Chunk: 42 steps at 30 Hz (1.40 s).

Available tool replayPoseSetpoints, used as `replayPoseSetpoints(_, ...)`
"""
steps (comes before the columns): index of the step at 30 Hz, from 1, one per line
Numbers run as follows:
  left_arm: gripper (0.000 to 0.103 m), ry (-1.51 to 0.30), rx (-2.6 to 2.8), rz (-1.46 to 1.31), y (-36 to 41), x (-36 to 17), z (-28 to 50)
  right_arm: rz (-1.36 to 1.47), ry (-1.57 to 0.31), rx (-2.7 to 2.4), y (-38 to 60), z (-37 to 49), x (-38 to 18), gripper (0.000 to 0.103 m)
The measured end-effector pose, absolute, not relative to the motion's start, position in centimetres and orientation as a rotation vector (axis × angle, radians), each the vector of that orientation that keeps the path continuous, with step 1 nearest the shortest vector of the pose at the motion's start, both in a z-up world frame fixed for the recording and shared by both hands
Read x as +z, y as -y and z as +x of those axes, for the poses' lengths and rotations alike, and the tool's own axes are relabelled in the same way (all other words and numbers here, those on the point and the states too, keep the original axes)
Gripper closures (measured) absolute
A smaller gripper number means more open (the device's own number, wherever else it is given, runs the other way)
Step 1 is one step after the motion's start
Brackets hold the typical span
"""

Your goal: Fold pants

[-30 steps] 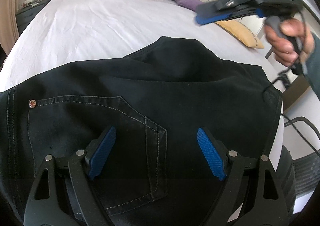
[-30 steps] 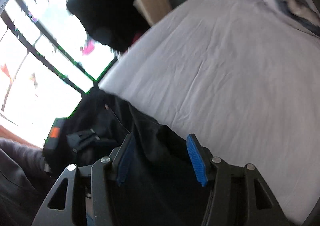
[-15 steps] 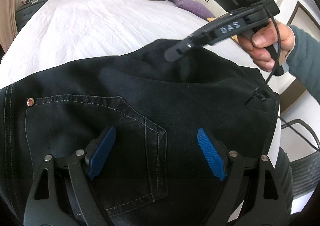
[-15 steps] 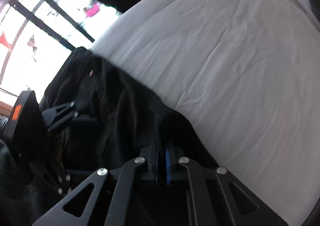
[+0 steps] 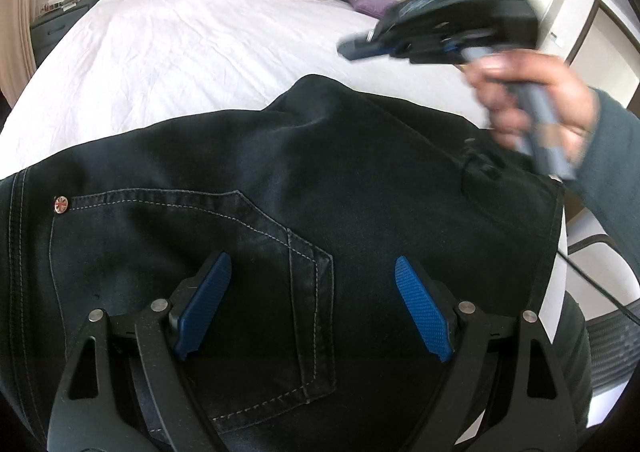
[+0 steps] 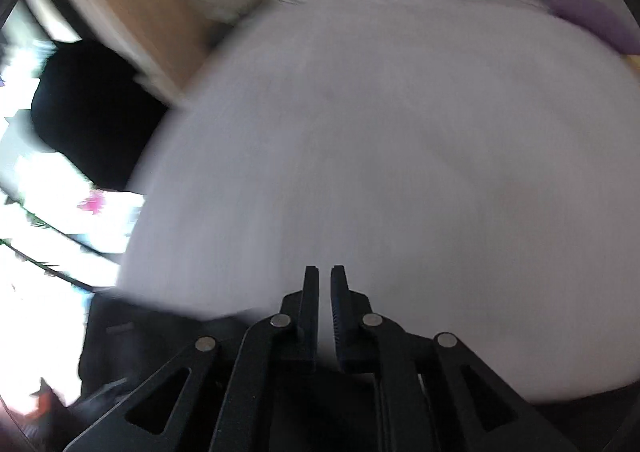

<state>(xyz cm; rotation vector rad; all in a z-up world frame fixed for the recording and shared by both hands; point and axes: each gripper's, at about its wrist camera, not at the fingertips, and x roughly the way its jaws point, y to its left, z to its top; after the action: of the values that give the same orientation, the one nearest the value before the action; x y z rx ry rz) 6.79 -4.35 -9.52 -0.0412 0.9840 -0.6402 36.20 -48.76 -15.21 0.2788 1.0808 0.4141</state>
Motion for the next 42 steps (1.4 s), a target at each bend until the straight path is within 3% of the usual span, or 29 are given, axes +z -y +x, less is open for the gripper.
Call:
replayPoseSetpoints(3,0.019,-0.983,-0.639,-0.039,4.4,-9.5,6.9,0.319,-1.086,0.715,44.8,32.0,-14.9,0.089)
replayPoseSetpoints(6,0.019,-0.983,-0.637,-0.035,4.5,-9.6,6.8,0.262,-1.187,0.753,42.5,30.7,-18.3,0.088)
replayPoseSetpoints(7,0.019,-0.985,-0.635,-0.034,4.6,-9.7,6.9,0.267,-1.234,0.69,43.3,31.2,-20.1,0.103)
replayPoseSetpoints(9,0.019,-0.987,-0.635,-0.03,4.7,-9.5,6.7,0.484,-1.232,0.67,47.5,32.2,-22.2,0.103)
replayPoseSetpoints(14,0.019,-0.99,-0.625,-0.014,5.4,-9.5,6.6,0.556,-1.097,0.294,58.9,30.8,-20.8,0.098)
replayPoseSetpoints(15,0.019,-0.99,-0.619,-0.002,5.6,-9.4,6.6,0.583,-1.09,0.174,61.7,30.0,-20.5,0.09)
replayPoseSetpoints(18,0.019,-0.988,-0.606,0.022,6.1,-9.4,6.5,0.649,-0.932,0.221,64.6,26.1,-16.6,0.087)
replayPoseSetpoints(21,0.019,-0.99,-0.594,0.045,6.7,-9.4,6.5,0.687,-0.907,0.355,62.4,23.6,-16.6,0.046)
replayPoseSetpoints(22,0.019,-0.991,-0.592,0.049,7.1,-9.6,6.3,0.68,-0.938,0.362,61.7,23.0,-18.1,0.043)
replayPoseSetpoints(23,0.019,-0.993,-0.591,0.052,7.4,-9.7,6.1,0.676,-0.976,0.334,61.4,22.8,-19.6,0.045)
replayPoseSetpoints(24,0.019,-0.994,-0.591,0.052,7.5,-9.7,6.2,0.714,-1.008,0.294,62.3,22.3,-21.4,0.078)
replayPoseSetpoints(25,0.019,-0.995,-0.592,0.052,7.6,-9.7,6.2,0.796,-0.99,0.255,64.2,21.8,-22.5,0.103)
replayPoseSetpoints(28,0.019,-0.995,-0.589,0.059,7.8,-9.8,6.4,0.983,-0.892,0.081,71.7,19.0,-23.6,0.103)
replayPoseSetpoints(34,0.019,-0.994,-0.587,0.063,8.2,-9.6,6.4,0.946,-0.712,-0.312,83.8,12.1,-21.4,0.103)
replayPoseSetpoints(35,0.019,-0.994,-0.585,0.065,8.2,-9.8,6.3,0.927,-0.687,-0.397,85.0,11.0,-20.1,0.101)
replayPoseSetpoints(37,0.019,-0.993,-0.582,0.071,8.0,-10.2,6.4,0.947,-0.625,-0.396,85.7,9.6,-18.1,0.076)
replayPoseSetpoints(39,0.018,-0.993,-0.577,0.082,8.3,-10.3,6.4,1.005,-0.576,-0.225,83.8,9.4,-17.0,0.057)
replayPoseSetpoints(42,0.018,-0.994,-0.572,0.091,8.8,-10.2,6.4,1.008,-0.62,0.064,76.4,10.0,-17.9,0.051)
